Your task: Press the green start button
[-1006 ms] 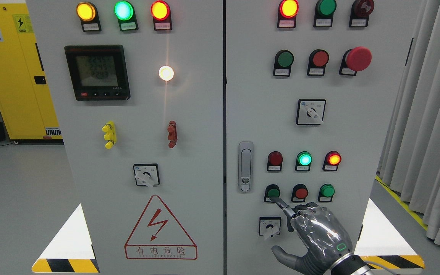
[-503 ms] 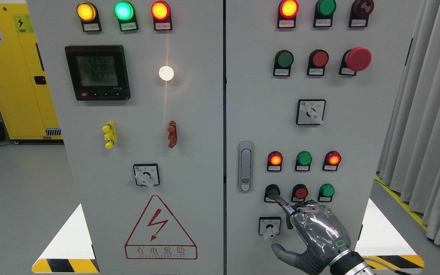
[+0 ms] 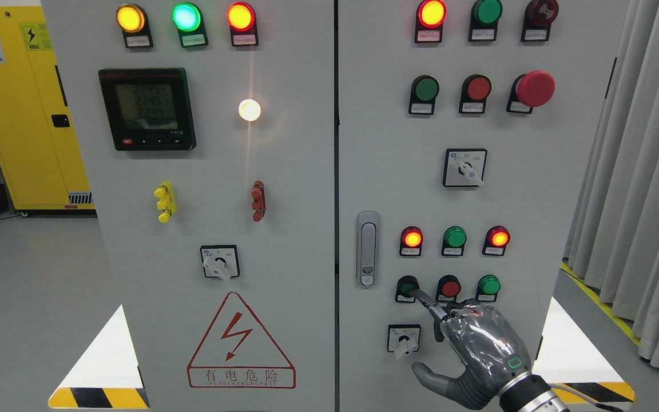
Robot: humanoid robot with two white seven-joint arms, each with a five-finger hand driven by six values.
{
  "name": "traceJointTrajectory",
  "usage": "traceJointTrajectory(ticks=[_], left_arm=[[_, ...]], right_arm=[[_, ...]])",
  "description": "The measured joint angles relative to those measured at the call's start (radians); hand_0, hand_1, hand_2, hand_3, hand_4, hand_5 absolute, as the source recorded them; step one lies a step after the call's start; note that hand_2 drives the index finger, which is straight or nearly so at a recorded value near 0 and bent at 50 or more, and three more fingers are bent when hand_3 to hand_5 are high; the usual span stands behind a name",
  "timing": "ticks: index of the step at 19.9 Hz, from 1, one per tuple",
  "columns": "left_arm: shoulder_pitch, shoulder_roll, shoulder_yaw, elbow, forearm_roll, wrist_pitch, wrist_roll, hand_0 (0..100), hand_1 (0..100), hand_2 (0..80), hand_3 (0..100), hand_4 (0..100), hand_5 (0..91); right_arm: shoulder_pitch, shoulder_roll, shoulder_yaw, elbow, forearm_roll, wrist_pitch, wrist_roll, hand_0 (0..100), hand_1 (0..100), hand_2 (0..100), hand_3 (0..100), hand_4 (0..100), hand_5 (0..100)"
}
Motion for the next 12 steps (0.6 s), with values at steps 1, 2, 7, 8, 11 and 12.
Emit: traceJointTrajectory(ticks=[1, 2, 7, 8, 11, 12], left_arm=[[0.000, 0.000, 0.000, 0.000, 0.000, 0.000, 0.000, 12, 56, 0.0, 0, 0, 0.0], [0.000, 0.000, 0.000, 0.000, 0.000, 0.000, 0.000, 12, 56, 0.0, 0, 0, 0.0], [0.000, 0.000, 0.000, 0.000, 0.000, 0.000, 0.000, 12, 56, 0.0, 0, 0, 0.0], [0.000, 0.000, 0.000, 0.000, 0.000, 0.000, 0.000, 12, 56, 0.0, 0, 0, 0.0], [0.000, 0.000, 0.000, 0.000, 0.000, 0.000, 0.000, 12, 56, 0.0, 0, 0, 0.0], [0.000, 0.000, 0.000, 0.000, 0.000, 0.000, 0.000, 12, 56, 0.0, 0, 0, 0.0]], right_arm=[[0.000, 0.000, -0.002, 0.001, -0.001, -0.001, -0.001, 24, 61, 0, 67, 65, 43], [0.000, -0.001, -0.004, 0.002, -0.001, -0.001, -0.001, 24, 61, 0, 67, 65, 43], [0.005, -0.001, -0.012, -0.002, -0.007, -0.006, 0.000, 25, 61, 0, 67, 65, 43], [0.006, -0.001, -0.013, -0.005, -0.013, -0.006, 0.003, 25, 61, 0, 67, 65, 43], [0.014, -0.001, -0.016, -0.021, -0.054, 0.002, 0.009, 26, 60, 0, 66, 65, 44], [0.020, -0.001, -0.019, -0.029, -0.068, 0.016, 0.011, 26, 60, 0, 66, 65, 44]])
